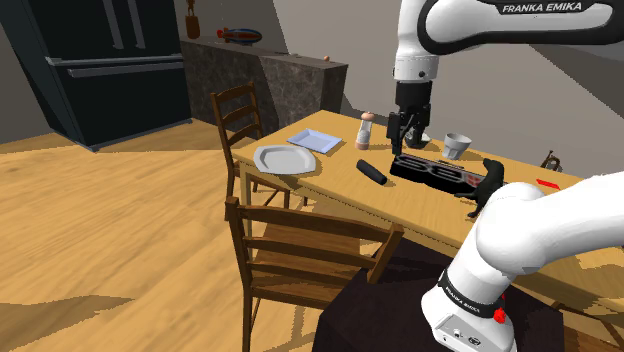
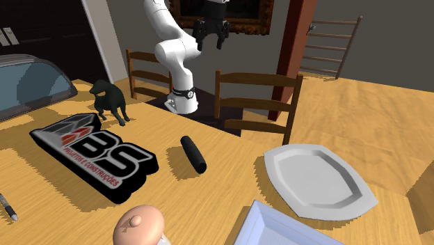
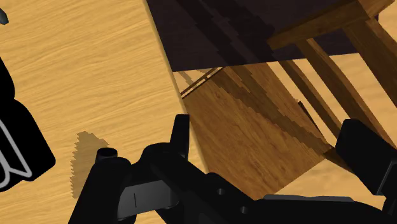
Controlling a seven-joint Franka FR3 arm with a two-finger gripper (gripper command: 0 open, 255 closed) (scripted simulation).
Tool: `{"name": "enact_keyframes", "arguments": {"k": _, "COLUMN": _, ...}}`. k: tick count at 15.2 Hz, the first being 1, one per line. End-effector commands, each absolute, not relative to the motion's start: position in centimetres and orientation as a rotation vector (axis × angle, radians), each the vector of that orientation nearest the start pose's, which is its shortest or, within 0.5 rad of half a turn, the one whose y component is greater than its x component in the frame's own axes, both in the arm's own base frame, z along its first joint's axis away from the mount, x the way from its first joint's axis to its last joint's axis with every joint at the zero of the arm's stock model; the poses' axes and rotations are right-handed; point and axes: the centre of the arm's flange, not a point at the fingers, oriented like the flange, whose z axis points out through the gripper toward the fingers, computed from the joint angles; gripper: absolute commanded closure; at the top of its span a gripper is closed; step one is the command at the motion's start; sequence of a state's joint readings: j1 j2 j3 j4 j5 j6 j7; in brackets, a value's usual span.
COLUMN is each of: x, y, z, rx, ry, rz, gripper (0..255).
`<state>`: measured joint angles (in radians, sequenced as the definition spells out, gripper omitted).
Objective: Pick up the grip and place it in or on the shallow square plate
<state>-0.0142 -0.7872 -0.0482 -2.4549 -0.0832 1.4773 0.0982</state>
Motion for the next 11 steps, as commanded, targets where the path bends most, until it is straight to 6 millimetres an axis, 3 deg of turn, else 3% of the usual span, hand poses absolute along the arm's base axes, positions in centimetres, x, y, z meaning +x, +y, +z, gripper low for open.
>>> {"name": "enact_keyframes", "arguments": {"k": 1, "x": 29.0, "y": -3.1, "z": 53.8, "rx": -3.173, "ry": 0.227, "rz": 0.302, "gripper": 0}}
{"name": "enact_keyframes", "arguments": {"k": 11, "x": 34.3, "y": -12.1, "z": 46.4, "rx": -3.157, "ry": 0.300, "rz": 0.194, "gripper": 0}}
